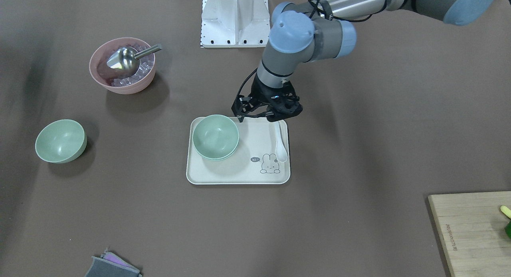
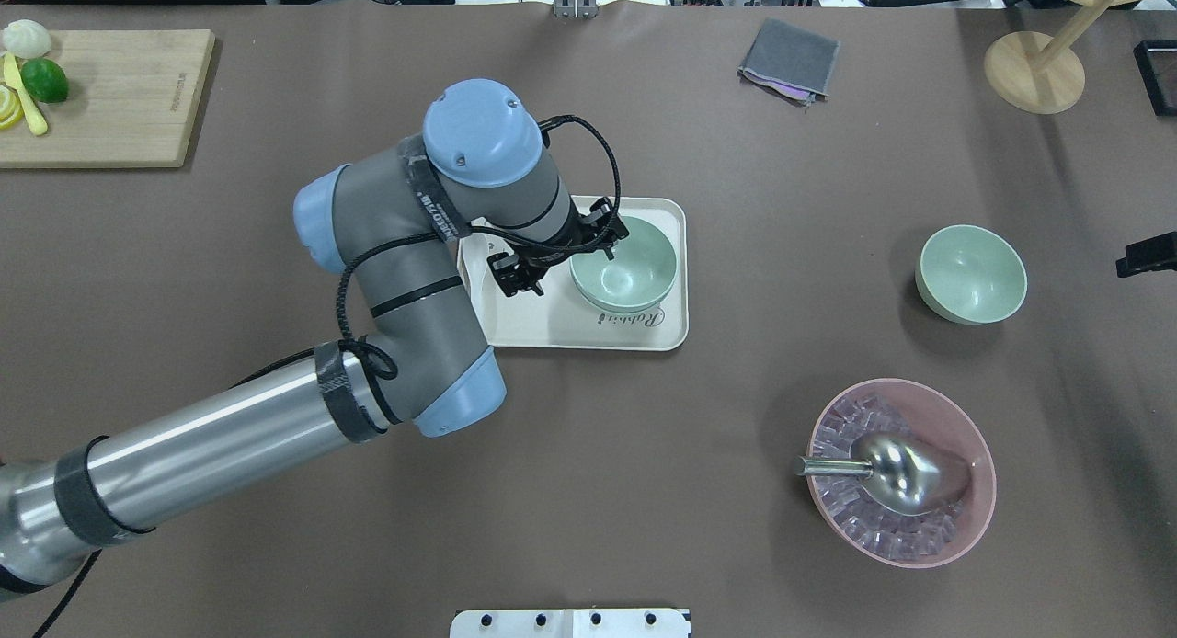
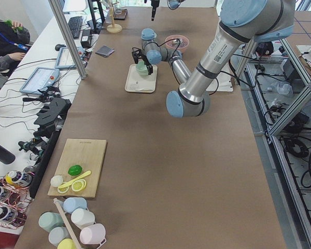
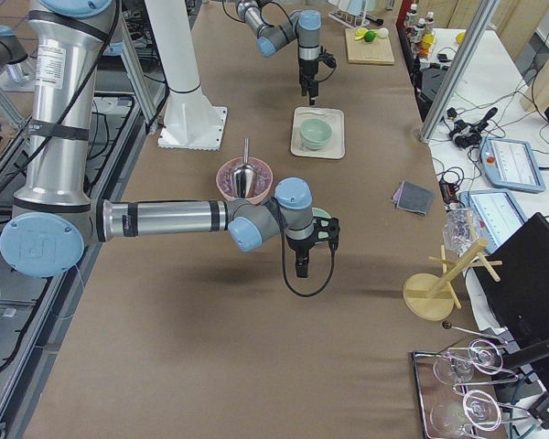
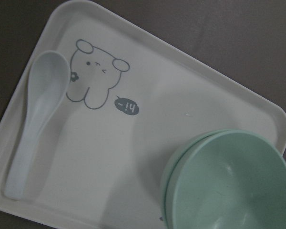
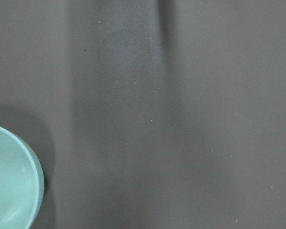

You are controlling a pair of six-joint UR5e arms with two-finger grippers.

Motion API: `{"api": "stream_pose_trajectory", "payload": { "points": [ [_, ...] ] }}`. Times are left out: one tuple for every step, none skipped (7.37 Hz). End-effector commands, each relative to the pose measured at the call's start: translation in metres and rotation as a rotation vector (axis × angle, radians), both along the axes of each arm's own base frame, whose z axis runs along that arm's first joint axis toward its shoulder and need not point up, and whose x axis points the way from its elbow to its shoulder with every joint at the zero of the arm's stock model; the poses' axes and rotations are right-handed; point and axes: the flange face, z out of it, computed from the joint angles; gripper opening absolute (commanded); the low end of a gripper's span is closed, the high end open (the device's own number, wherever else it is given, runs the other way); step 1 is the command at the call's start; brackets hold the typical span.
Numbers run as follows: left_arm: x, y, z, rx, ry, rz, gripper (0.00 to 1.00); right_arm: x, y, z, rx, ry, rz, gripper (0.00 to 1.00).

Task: Stack green bowls together

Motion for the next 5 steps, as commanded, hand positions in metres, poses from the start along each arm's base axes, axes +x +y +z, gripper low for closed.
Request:
{"api": "stream_pose_trajectory", "payload": {
  "points": [
    [-0.102,0.012,0.040,0.110,-0.066,0.080,0.98,-0.002,0.001,0.004,-0.010,0.003,0.001,1.00],
    [-0.142,0.001,0.070,0.164,-0.105,0.085,0.97,-0.004,0.001,0.004,-0.028,-0.002,0.015,1.00],
    [-0.198,-0.014,0.114,0.248,-0.134,0.161,0.98,-0.012,0.000,0.002,-0.033,-0.001,0.015,1.00],
    [-0.258,-0.026,0.159,0.300,-0.130,0.234,0.98,-0.027,-0.002,-0.003,-0.042,-0.005,0.014,1.00],
    [-0.312,-0.029,0.199,0.361,-0.152,0.271,0.98,-0.049,-0.013,-0.021,-0.044,-0.027,0.025,1.00]
  ]
}}
